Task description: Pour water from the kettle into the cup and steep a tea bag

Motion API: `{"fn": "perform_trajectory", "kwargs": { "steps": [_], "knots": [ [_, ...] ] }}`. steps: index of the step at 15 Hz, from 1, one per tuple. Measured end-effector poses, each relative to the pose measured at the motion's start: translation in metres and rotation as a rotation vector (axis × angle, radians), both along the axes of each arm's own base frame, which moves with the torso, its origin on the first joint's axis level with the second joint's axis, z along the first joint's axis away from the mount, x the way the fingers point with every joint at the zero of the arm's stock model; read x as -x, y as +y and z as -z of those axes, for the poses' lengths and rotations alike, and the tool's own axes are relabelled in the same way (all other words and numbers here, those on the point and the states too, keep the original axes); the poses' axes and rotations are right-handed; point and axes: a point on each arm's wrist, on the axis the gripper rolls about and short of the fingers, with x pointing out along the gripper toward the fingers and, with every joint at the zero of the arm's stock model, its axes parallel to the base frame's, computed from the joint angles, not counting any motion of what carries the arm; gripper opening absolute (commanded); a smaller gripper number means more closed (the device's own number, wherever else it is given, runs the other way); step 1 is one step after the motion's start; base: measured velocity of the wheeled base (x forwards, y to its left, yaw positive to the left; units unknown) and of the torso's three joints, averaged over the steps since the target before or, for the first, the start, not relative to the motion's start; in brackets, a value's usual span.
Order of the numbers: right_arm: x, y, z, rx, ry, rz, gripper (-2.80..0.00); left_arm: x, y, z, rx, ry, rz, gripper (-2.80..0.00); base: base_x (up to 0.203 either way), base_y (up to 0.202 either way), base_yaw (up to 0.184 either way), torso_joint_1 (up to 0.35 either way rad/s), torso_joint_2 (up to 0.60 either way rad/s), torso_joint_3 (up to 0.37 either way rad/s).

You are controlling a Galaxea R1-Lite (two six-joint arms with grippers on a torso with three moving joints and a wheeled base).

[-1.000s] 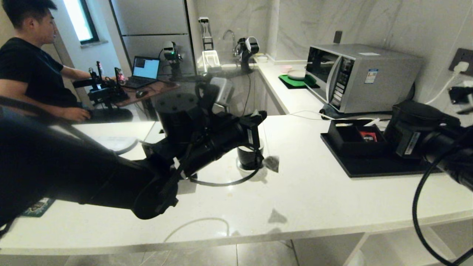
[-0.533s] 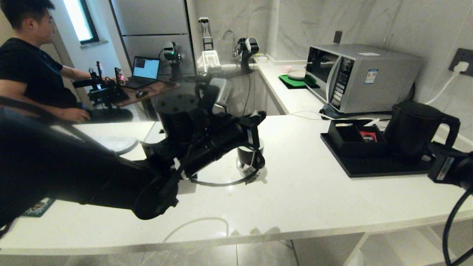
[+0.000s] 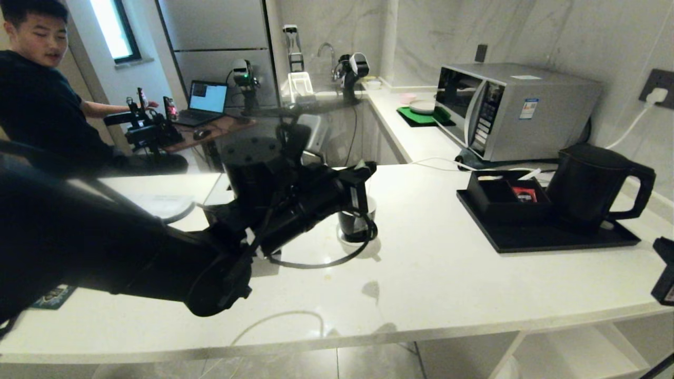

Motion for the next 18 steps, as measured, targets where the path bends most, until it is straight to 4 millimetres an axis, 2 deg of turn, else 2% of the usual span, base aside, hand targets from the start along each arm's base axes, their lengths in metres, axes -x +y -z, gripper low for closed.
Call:
{"fn": "perform_trajectory", "kwargs": {
  "steps": [9,18],
  "knots": [
    [0.034,-0.011,0.022,0.019,0.011,0.087,-2.8,0.001,0.002,0.0,-0.001,0.001,-0.005,-2.8,0.0,0.0,0.0,0.0,0.0,0.0],
    [0.066,-0.013,0.045,0.031,0.023,0.121,-2.8,0.0,0.002,0.0,-0.002,0.002,-0.004,-2.8,0.0,0.0,0.0,0.0,0.0,0.0]
  ]
}}
